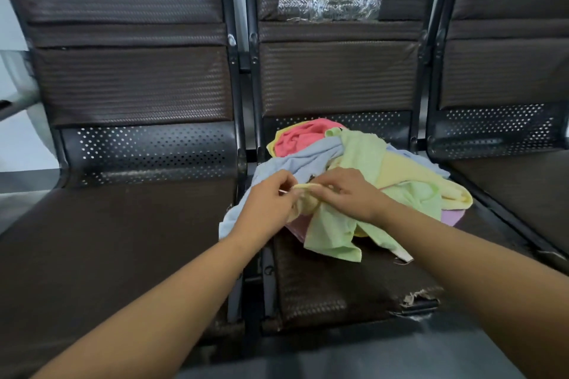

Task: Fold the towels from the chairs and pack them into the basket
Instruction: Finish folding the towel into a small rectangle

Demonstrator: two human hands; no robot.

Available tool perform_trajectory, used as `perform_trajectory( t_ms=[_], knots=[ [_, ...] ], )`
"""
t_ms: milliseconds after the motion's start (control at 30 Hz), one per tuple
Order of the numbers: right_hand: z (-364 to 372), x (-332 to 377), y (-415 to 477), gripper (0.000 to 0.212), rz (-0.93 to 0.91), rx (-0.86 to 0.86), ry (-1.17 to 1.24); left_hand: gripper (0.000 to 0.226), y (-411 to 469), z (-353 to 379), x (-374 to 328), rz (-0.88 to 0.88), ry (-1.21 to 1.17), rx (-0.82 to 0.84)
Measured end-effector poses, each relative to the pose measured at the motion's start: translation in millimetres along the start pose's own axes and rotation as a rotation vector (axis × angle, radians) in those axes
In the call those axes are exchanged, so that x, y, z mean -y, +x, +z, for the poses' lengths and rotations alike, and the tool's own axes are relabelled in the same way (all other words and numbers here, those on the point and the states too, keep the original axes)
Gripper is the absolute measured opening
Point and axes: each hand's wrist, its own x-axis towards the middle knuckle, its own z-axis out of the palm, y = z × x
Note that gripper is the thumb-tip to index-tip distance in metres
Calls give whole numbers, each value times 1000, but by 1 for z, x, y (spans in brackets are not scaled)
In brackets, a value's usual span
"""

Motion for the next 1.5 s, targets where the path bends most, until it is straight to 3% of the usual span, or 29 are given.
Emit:
perform_trajectory(
  t_ms=[100, 167, 233, 300, 367, 433, 500, 567, 633, 667, 733, 800, 867, 933, 1000, 1100, 1167, 1267, 1367, 1433, 1500],
  knots=[
    [-1, -14, -24, 40, -7, 115, -286, 10, -20, 16, -16, -228, -514, 123],
    [-11, -27, -35, 38, 71, 143, -251, 10, -31, 31, -19, -236, -655, 256],
    [-21, -31, -46, 44, 102, 188, -221, 9, -30, 39, -3, -24, -290, 287],
    [-25, -33, -52, 51, 97, 227, -284, 18, -18, 37, 24, 171, 251, 147],
    [-24, -28, -54, 53, 85, 271, -353, 49, -1, 29, 58, 76, 572, 46],
    [-20, -16, -54, 57, 120, 342, -349, 72, 12, 24, 85, -218, 654, 120],
    [-15, 0, -51, 57, 192, 350, -233, 74, 21, 28, 102, -404, 642, 202],
    [-4, 7, -45, 48, 235, 283, -170, 61, 26, 34, 110, -392, 624, 216],
    [12, 6, -41, 55, 238, 265, -289, 33, 28, 35, 114, -301, 595, 142],
    [20, 4, -41, 63, 233, 280, -369, 23, 28, 33, 114, -271, 557, 105],
    [32, -2, -40, 72, 223, 303, -462, 26, 24, 26, 107, -238, 492, 72],
    [37, -3, -38, 72, 243, 293, -400, 21, 22, 20, 89, -194, 370, 95],
    [30, 4, -30, 68, 318, 213, -155, 29, 15, 7, 59, -97, 158, 138],
    [15, 20, -23, 70, 494, 52, 287, 35, 2, -9, 18, 47, 23, 226],
    [-2, 32, -17, 64, 661, -137, 687, 32, -13, -22, -14, 154, 13, 344],
    [-15, 44, -17, 32, 699, -211, 1019, 33, -38, -33, -41, 205, 108, 399],
    [-20, 51, -18, 24, 661, -287, 1031, 45, -50, -34, -40, 126, 37, 382],
    [-37, 75, -22, 10, 486, -354, 969, 63, -48, -27, -32, -233, -408, 161],
    [-49, 105, -37, 34, 420, -289, 840, 70, -34, -23, -36, -479, -820, 209],
    [-47, 118, -52, 30, 353, -209, 771, 62, -28, -18, -46, -496, -948, 258],
    [-43, 123, -70, 28, 335, -141, 734, 33, -26, -14, -62, -461, -922, 189]
  ],
)
